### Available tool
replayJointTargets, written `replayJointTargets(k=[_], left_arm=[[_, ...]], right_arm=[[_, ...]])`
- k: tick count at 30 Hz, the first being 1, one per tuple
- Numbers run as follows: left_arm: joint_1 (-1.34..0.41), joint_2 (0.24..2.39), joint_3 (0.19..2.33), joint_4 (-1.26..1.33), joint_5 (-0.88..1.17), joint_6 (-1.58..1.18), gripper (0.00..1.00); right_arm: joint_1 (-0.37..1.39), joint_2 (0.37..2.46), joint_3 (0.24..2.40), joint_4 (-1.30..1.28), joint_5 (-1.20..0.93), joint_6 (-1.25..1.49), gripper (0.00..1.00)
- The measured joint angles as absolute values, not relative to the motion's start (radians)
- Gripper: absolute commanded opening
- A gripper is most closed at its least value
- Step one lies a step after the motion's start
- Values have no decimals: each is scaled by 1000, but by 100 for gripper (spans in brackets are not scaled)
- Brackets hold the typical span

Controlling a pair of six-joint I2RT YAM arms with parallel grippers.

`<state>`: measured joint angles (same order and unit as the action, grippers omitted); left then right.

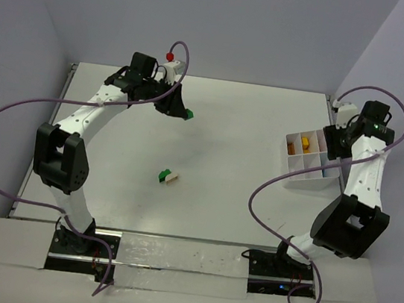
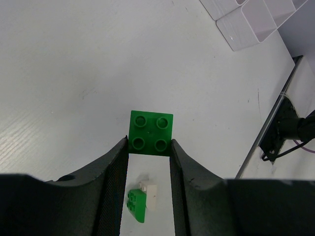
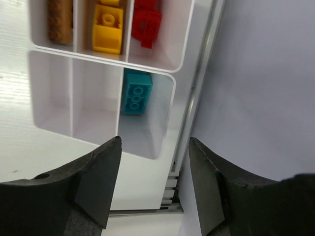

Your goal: Sort the legos into containers by color

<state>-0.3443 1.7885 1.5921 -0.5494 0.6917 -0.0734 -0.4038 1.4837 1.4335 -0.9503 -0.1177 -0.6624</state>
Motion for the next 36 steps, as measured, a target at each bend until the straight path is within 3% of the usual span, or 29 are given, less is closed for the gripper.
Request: replayJointTargets(k=[8,14,20,27,36], left_arm=[[-348,1789,1585,-541,897,-71,0],[-382,1789,1543,-525,1095,-111,0],[-414,1815,1533,-582,1229,-92,0],[-495,1894,1536,-790,1310,60,0],[-529,1896,1519,-814,1351,65,0]], right_arm=[[-338,1458,1579,-1059,-356,-638,65],[1,1381,1530,-1031,-449,-570,64],[288,1309,1430,-955,-454,-592,64],[494,1237,1341,-893,-404,-726,64],[690,1212,1274,-832,-350,-783,64]])
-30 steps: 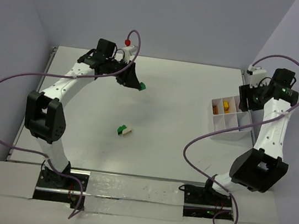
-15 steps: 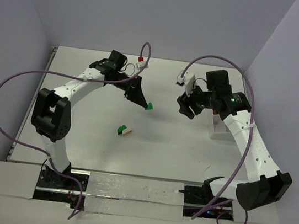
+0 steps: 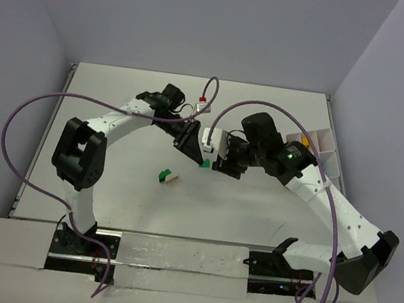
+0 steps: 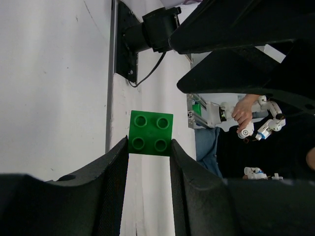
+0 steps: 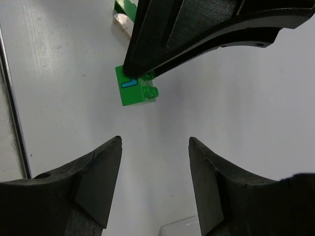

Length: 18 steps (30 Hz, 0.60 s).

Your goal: Sort the legos into containers by color

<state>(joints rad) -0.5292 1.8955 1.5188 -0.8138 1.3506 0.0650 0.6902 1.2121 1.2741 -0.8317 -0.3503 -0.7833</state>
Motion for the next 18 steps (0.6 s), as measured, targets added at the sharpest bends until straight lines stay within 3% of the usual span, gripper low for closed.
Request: replayJointTargets(k=[18], left_arm=[[-575,1880,1477,-744,1348,-20,1]], right_arm=[[845,1213,1265,-817,-320,-771,65]])
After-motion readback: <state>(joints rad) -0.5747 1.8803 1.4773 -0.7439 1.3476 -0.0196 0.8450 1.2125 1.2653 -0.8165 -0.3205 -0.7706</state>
